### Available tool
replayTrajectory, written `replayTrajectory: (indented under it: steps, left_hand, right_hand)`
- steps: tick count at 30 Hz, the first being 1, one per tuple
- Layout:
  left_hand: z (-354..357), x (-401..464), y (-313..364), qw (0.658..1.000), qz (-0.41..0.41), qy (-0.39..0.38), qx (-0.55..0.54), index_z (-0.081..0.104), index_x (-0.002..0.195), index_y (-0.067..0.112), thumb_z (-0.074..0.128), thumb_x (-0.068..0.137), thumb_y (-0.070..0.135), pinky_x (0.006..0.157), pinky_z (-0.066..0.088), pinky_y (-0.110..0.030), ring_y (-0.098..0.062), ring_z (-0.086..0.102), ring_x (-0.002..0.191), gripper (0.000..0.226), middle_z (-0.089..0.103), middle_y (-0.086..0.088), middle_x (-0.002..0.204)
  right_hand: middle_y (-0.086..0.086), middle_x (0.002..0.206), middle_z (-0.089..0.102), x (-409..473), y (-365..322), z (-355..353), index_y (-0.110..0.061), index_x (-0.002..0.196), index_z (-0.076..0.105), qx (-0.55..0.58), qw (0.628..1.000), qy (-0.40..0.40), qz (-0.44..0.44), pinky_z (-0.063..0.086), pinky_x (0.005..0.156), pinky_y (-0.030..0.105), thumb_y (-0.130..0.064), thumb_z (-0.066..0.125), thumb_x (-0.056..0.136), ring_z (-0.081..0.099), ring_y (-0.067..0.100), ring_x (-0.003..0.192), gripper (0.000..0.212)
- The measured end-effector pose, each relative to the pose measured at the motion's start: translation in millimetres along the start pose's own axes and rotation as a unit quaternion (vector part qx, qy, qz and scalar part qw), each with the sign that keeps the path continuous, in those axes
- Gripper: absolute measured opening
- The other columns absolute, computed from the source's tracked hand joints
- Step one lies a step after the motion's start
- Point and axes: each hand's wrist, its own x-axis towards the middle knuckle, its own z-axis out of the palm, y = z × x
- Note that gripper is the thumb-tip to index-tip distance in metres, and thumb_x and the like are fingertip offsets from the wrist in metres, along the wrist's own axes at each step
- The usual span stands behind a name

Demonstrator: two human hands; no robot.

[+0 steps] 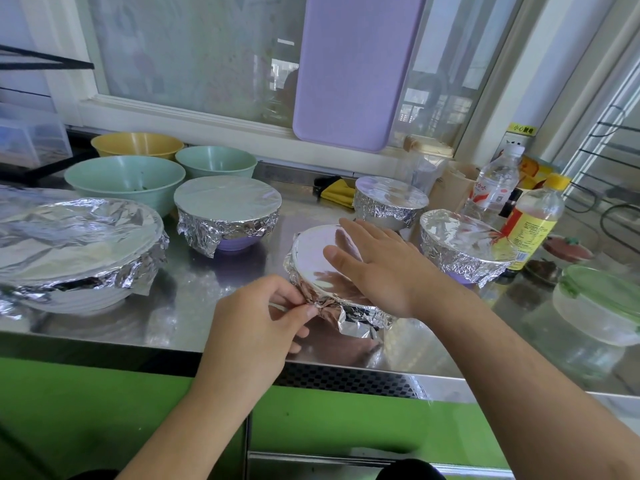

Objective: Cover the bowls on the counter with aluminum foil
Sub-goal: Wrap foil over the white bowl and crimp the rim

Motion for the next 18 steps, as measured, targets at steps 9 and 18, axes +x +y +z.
replayTrajectory:
  steps: [9, 18]
  left_hand:
    - [-10.7, 7.1, -7.5, 0.987, 0.056, 0.004, 0.152, 0.061, 0.090, 0.032, 0.092, 0.077, 0.020, 0.066, 0.054, -0.017, 0.004, 0.067, 0.077, 0.035, 0.070, 0.014, 0.083]
    - [3.5, -26.0, 20.5, 0.987, 0.095, -0.078, 0.101, -0.014, 0.159, 0.054, 0.056, 0.100, 0.022, 0.097, 0.040, -0.005, 0.003, 0.057, 0.112, 0.097, 0.009, 0.037, 0.166]
  right_hand:
    - [-0.007, 0.174, 0.021, -0.2, -0.3, 0.4, -0.029, 0.168, 0.016, -0.001, 1.000, 0.008, -0.003, 0.020, 0.126, 0.052, -0.073, 0.025, 0.104, 0.020, 0.024, 0.159, 0.078]
    - [-0.008, 0.173, 0.022, 1.3, 0.5, 2.6, -0.029, 0.168, 0.015, -0.003, 1.000, 0.013, -0.003, 0.021, 0.126, 0.051, -0.072, 0.024, 0.104, 0.021, 0.024, 0.159, 0.078]
